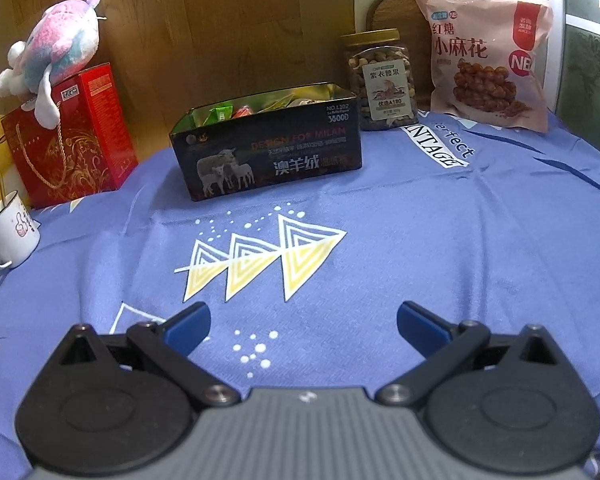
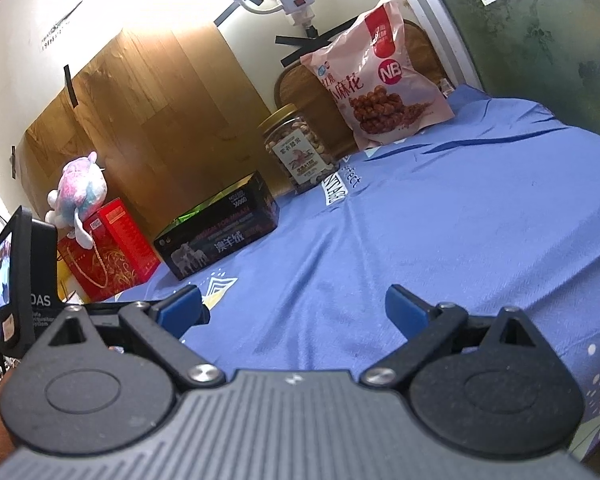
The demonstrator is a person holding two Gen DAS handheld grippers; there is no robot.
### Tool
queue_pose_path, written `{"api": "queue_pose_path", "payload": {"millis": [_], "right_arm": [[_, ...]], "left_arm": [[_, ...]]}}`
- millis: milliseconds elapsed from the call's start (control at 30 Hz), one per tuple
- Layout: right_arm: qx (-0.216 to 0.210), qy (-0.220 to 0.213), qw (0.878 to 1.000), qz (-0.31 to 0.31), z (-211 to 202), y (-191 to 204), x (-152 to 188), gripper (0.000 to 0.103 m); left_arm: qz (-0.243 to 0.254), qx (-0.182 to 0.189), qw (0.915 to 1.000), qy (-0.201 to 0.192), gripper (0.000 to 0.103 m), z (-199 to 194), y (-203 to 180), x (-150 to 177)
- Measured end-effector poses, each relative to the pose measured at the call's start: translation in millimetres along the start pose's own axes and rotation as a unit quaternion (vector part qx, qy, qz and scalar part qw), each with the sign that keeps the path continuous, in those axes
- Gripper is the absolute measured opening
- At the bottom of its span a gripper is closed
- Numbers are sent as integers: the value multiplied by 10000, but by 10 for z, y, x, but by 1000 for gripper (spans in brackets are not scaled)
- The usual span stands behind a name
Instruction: Organize snacks
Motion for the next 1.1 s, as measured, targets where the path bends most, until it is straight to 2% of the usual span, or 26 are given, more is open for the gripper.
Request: {"api": "queue_pose_path", "payload": {"millis": [700, 1100], "right_arm": [[-48, 144, 9998, -88, 67, 40, 19, 98], [-160, 496, 9986, -121, 344, 129, 11, 95]], "left_arm": [[-176, 30, 9998, 9, 103, 38, 124, 16], [-243, -2, 9995, -200, 103, 75, 307, -30]]}}
Point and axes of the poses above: each gripper's, at about its wrist camera, not at the fingertips, and z roughly the way its jaws point, y to its left, x to its underside, the point moved 1 cm from there along z, roughly the way its jaws point, and after that the axes turned 5 degrees about -y, right-handed, at the moved point
